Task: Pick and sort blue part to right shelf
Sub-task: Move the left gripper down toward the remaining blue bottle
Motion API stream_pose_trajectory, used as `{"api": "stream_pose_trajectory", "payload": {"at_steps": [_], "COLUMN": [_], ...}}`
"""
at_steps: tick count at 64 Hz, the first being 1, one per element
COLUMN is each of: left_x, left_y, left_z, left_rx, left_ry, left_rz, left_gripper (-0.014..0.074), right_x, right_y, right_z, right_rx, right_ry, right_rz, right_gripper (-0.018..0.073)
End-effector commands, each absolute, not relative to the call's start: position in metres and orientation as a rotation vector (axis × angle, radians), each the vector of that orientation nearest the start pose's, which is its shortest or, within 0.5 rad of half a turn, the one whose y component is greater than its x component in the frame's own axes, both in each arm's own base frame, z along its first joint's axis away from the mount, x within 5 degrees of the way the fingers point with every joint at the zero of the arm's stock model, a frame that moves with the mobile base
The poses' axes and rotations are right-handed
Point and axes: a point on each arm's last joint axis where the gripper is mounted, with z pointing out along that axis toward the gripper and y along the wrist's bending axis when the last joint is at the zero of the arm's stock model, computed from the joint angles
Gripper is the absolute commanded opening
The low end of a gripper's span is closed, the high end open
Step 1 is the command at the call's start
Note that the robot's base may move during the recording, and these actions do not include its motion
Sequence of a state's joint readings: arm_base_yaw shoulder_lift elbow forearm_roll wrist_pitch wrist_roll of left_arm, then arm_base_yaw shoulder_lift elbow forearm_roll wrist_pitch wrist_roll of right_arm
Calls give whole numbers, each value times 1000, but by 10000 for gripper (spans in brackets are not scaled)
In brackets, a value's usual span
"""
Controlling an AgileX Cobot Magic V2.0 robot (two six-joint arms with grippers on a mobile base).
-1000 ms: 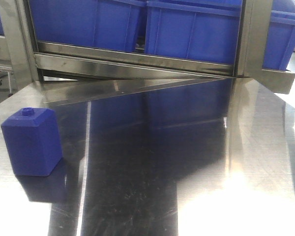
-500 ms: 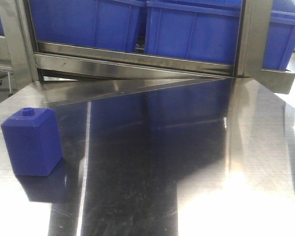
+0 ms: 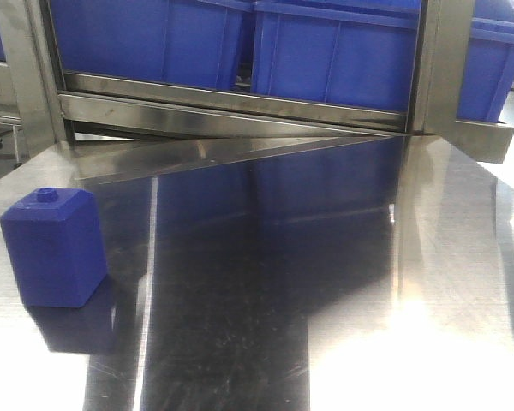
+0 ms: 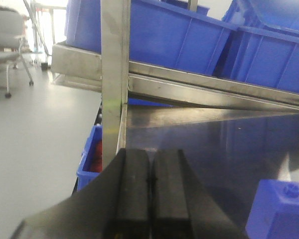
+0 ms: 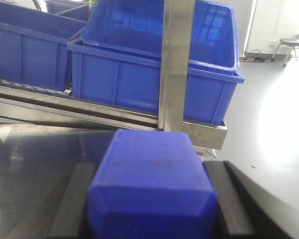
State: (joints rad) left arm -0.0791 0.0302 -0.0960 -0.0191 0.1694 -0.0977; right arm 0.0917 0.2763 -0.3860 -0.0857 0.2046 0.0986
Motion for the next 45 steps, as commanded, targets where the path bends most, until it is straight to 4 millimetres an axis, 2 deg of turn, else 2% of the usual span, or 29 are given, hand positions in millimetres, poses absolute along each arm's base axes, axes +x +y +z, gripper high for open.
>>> {"api": "stream_pose_trajectory", "payload": {"at_steps": [1, 11, 19, 22, 27, 40, 45], "left_x": [57, 75, 92, 99, 109, 137, 148], "left_y": [-5, -7, -12, -16, -24, -46, -56], "left_z": [265, 290, 296, 298, 301, 310, 315], "left_rx": [-37, -31, 25, 64, 112, 183, 201], "left_ry": [1523, 1603, 1669, 1696, 1734, 1833, 1893], "left_rz": [-174, -170, -179, -189, -224, -312, -341], "left_gripper": [123, 124, 132, 163, 258, 645, 695], "right_x": [70, 70, 70, 70, 70, 70, 70], "right_y": [5, 5, 5, 5, 5, 5, 5], "right_z": [324, 324, 324, 324, 324, 324, 324], "right_rx": [-59, -59, -59, -59, -59, -59, -59], "right_ry": [1463, 1463, 1463, 1463, 1463, 1463, 1463], "right_rz": [58, 58, 58, 58, 58, 58, 58], "right_gripper": [403, 403, 403, 403, 403, 403, 403]}}
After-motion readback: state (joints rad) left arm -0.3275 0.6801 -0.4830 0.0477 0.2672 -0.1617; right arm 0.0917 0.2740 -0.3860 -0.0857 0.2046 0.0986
